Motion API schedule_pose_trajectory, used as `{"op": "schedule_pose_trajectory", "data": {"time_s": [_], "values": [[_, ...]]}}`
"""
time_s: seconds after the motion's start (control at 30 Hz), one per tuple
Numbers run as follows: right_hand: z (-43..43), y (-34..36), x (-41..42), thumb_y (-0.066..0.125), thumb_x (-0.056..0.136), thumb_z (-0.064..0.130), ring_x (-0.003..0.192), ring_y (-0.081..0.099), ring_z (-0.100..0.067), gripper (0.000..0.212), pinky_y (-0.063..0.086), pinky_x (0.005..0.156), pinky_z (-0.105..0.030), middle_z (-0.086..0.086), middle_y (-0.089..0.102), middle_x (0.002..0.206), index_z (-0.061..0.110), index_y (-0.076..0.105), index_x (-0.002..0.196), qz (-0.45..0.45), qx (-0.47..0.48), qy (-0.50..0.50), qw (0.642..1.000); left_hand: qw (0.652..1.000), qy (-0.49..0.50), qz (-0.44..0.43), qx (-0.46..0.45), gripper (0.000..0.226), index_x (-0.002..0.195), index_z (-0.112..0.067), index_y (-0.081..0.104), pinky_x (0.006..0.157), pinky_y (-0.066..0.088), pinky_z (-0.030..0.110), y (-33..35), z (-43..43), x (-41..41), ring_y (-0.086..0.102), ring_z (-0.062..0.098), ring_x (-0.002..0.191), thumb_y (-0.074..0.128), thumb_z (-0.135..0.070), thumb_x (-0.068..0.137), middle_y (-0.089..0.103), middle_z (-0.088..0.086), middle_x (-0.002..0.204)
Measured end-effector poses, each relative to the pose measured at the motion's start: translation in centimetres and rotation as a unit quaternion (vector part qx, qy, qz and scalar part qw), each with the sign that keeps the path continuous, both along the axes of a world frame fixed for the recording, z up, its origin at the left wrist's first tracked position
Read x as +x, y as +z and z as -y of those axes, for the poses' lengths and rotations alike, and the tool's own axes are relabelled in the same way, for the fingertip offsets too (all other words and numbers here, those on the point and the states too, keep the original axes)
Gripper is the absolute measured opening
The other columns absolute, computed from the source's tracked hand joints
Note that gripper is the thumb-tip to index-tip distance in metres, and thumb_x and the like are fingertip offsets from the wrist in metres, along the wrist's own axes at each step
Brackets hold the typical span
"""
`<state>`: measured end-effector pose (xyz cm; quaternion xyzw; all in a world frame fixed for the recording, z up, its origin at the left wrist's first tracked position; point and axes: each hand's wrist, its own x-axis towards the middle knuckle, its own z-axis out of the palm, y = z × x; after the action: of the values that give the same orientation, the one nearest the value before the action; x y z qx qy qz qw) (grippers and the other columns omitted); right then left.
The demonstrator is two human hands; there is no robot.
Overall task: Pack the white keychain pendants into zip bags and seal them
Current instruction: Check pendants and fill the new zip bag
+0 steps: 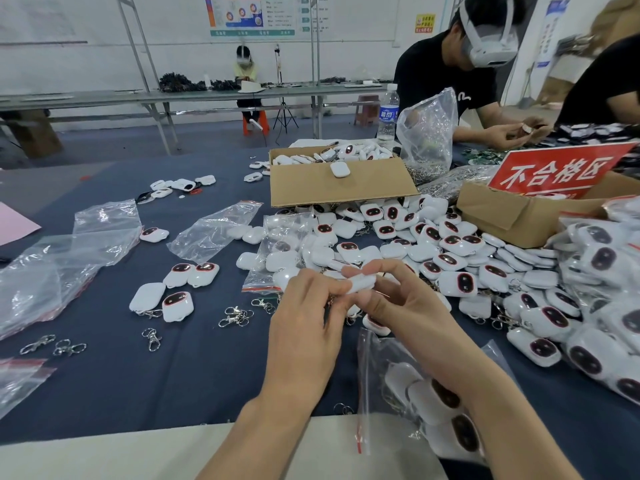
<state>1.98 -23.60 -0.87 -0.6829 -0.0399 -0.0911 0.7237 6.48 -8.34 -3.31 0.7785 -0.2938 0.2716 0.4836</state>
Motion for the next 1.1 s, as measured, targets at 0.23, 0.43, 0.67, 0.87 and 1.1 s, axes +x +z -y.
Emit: {"op": "schedule_pose_trajectory", "data": {"time_s": [0.23,0.43,0.67,0.87,1.1], "values": [[-0.1,0.0,0.0,0.063,0.093,0.011,0.080,0.071,-0.009,0.012,0.051,0.068,-0.016,-0.001,0.078,0.096,0.014,0.056,0.102,0.015,0.015,-0.009,1.000,1.000,0.003,0.012,-0.007,0.015,0.094,-0.023,0.063,0.072,0.050,0.029,-0.3,0.3,0.3,0.059,0.006,0.091,0.059,-0.037,0.093,0.053,-0.017,0.098],[0.1,-0.6,0.2,0.065,0.095,0.021,0.086,0.064,-0.022,0.008,0.050,0.080,-0.030,-0.003,0.074,0.091,0.029,0.064,0.095,-0.012,0.061,0.015,0.998,0.983,-0.113,-0.139,-0.038,0.026,0.122,-0.037,0.054,0.080,0.042,0.007,-0.2,0.2,0.0,0.056,-0.002,0.097,0.064,-0.038,0.098,0.051,-0.022,0.118],[0.1,-1.1,0.6,0.062,0.095,0.002,0.097,0.073,-0.017,0.034,0.057,0.090,-0.026,0.001,0.077,0.098,0.034,0.074,0.086,-0.039,0.097,-0.021,0.994,0.958,-0.133,-0.236,-0.095,0.029,0.123,-0.037,0.062,0.080,0.044,0.007,0.5,0.1,0.1,0.060,0.000,0.087,0.063,-0.020,0.100,0.066,-0.006,0.116],[-0.1,-0.6,0.5,0.071,0.084,0.011,0.092,0.074,-0.020,0.021,0.058,0.085,-0.024,-0.006,0.075,0.096,0.029,0.075,0.094,-0.034,0.129,-0.022,0.991,0.955,-0.111,-0.239,-0.134,0.039,0.102,-0.043,0.069,0.081,0.046,0.011,0.5,0.1,0.5,0.064,0.004,0.090,0.067,-0.005,0.094,0.068,-0.016,0.096],[-0.2,-0.6,0.5,0.065,0.091,0.007,0.092,0.076,-0.024,0.027,0.059,0.079,-0.022,-0.006,0.077,0.088,0.028,0.078,0.080,-0.053,0.129,-0.067,0.988,0.961,-0.115,-0.214,-0.130,0.046,0.097,-0.046,0.072,0.078,0.046,0.013,0.3,0.0,0.4,0.062,0.006,0.082,0.064,-0.002,0.095,0.066,-0.015,0.090]]}}
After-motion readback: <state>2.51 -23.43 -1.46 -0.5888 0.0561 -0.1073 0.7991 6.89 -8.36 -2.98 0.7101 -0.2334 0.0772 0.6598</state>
